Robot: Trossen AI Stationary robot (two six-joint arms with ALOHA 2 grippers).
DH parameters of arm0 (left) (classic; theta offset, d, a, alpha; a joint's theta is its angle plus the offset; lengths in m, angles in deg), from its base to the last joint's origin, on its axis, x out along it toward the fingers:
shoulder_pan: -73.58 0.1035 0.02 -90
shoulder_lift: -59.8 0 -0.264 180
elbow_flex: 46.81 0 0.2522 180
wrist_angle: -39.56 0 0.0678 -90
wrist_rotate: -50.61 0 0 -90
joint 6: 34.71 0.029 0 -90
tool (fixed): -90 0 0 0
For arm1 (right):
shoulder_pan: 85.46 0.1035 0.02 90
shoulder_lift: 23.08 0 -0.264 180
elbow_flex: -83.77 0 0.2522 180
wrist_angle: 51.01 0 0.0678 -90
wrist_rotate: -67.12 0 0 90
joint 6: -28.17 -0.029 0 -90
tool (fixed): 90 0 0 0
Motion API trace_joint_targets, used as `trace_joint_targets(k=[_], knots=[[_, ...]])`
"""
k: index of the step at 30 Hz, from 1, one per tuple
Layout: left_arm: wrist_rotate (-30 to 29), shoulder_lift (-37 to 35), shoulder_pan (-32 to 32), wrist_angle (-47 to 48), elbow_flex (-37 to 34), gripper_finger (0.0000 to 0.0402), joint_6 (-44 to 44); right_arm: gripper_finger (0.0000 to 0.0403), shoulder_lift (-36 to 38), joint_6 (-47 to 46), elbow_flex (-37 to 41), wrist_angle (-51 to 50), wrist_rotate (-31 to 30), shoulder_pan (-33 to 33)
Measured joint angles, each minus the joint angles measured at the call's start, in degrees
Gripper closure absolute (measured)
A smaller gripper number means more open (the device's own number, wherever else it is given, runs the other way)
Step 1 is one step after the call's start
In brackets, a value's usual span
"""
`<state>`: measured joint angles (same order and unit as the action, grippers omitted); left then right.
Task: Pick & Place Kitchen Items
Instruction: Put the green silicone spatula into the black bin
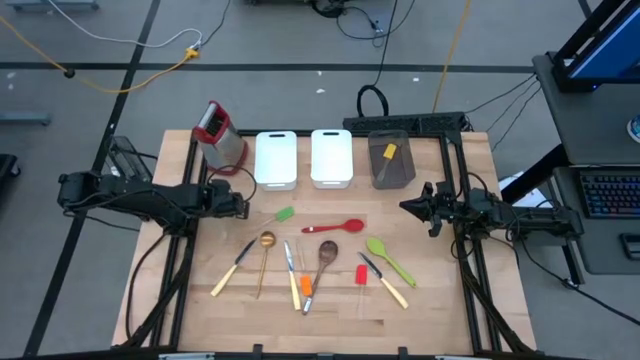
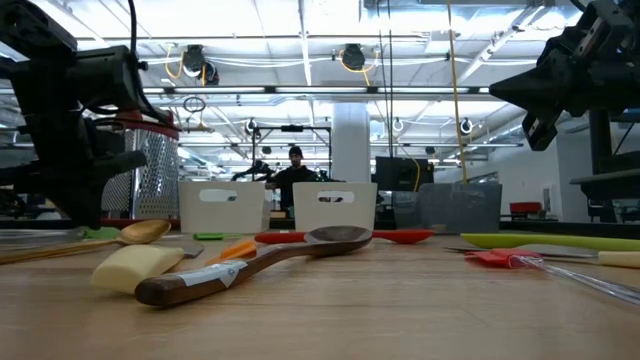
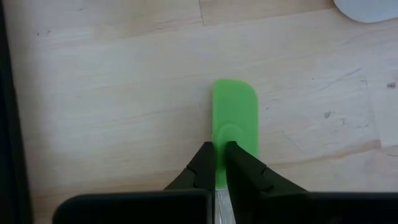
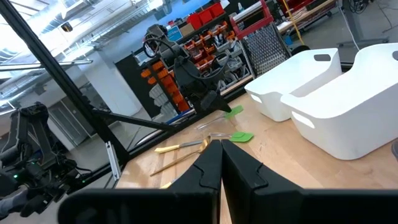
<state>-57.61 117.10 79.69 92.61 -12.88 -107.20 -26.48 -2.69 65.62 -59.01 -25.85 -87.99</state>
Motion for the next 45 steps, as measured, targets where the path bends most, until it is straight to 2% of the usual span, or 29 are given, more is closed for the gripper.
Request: trace_joint_targets(k=[16, 29, 31, 35, 37, 41, 45], knots=[[3.46, -1.09, -0.06, 0.68, 1.72, 0.0401, 1.41, 0.0403, 0.0, 0.0, 0.0, 0.0, 0.0, 0.0], [2.52, -1.44, -0.07, 1.07, 2.01, 0.0401, 1.64, 0.0403, 0.01, 0.01, 0.0, 0.0, 0.0, 0.0], [5.38, -1.46, -0.02, 1.09, 2.03, 0.0397, 1.45, 0.0403, 0.02, -0.09, 0.0, 0.0, 0.0, 0.0], [15.96, -1.49, -1.09, 2.04, 2.05, 0.0399, 0.73, 0.0403, 0.01, -1.05, 0.0, 0.0, 0.0, 0.0], [19.22, -1.49, -2.42, 3.61, 2.08, 0.0399, -1.11, 0.0403, 0.0, -1.05, -0.01, 0.0, 0.0, 0.0], [20.1, -1.53, -5.78, 7.92, 2.19, 0.0397, -4.75, 0.0403, 0.0, -1.03, 0.0, 0.0, 0.0, 0.0], [18.26, -1.52, -8.2, 9.09, 2.52, 0.0398, -7.02, 0.0403, 0.0, -1.04, 0.0, 0.0, -0.11, 0.0]])
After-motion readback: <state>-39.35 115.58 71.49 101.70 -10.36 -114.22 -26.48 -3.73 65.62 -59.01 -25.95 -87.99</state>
